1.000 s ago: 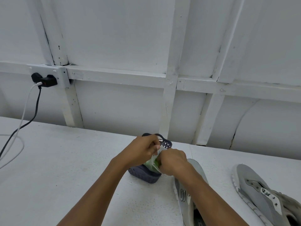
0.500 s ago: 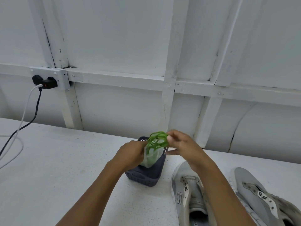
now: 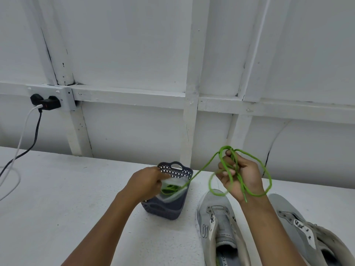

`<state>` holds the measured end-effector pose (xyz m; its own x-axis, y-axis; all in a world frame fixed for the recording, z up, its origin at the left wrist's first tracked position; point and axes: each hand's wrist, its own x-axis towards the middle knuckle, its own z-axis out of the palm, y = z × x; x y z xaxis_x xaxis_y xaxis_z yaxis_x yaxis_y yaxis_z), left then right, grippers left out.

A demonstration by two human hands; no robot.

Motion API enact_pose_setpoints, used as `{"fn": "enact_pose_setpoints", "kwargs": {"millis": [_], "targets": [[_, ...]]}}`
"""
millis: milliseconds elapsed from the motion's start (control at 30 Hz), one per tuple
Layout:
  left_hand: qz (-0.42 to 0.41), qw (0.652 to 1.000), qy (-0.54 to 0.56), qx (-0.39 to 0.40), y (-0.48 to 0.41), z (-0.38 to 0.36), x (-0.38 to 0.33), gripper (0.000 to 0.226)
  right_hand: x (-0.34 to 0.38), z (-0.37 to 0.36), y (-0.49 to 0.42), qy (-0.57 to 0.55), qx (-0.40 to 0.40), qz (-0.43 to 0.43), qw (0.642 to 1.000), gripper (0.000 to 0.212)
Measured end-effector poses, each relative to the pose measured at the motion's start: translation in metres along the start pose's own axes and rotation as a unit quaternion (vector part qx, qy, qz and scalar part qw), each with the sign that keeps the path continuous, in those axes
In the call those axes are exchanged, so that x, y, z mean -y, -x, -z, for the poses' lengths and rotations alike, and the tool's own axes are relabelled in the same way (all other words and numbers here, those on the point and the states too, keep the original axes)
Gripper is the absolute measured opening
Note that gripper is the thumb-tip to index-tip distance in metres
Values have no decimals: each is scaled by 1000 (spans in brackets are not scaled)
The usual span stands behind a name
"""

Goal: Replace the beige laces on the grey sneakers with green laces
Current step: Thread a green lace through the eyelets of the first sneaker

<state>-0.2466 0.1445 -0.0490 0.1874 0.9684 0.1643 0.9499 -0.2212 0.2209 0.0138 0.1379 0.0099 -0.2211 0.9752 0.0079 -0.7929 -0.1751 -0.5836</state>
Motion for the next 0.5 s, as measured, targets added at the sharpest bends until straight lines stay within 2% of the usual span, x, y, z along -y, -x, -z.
{"fn": "enact_pose_setpoints", "kwargs": {"millis": [133,233,367,433,500], "targets": [[47,991,69,103,5,5,-1,44,2,5,1,31,6,-5,999,30],[36,979,93,178,9,16,-7,43,2,7,4,53,26,-10,998,29],[-23,974,174,145,14,30,-27,36,6,5,6,8,68,-9,998,17],[-50,970,197,136,14,32,-40,42,11,6,6,-26,113,-16,993,5],[-91,970,181,134,11,27,-52,40,16,9,6,-46,153,-12,987,10]]}}
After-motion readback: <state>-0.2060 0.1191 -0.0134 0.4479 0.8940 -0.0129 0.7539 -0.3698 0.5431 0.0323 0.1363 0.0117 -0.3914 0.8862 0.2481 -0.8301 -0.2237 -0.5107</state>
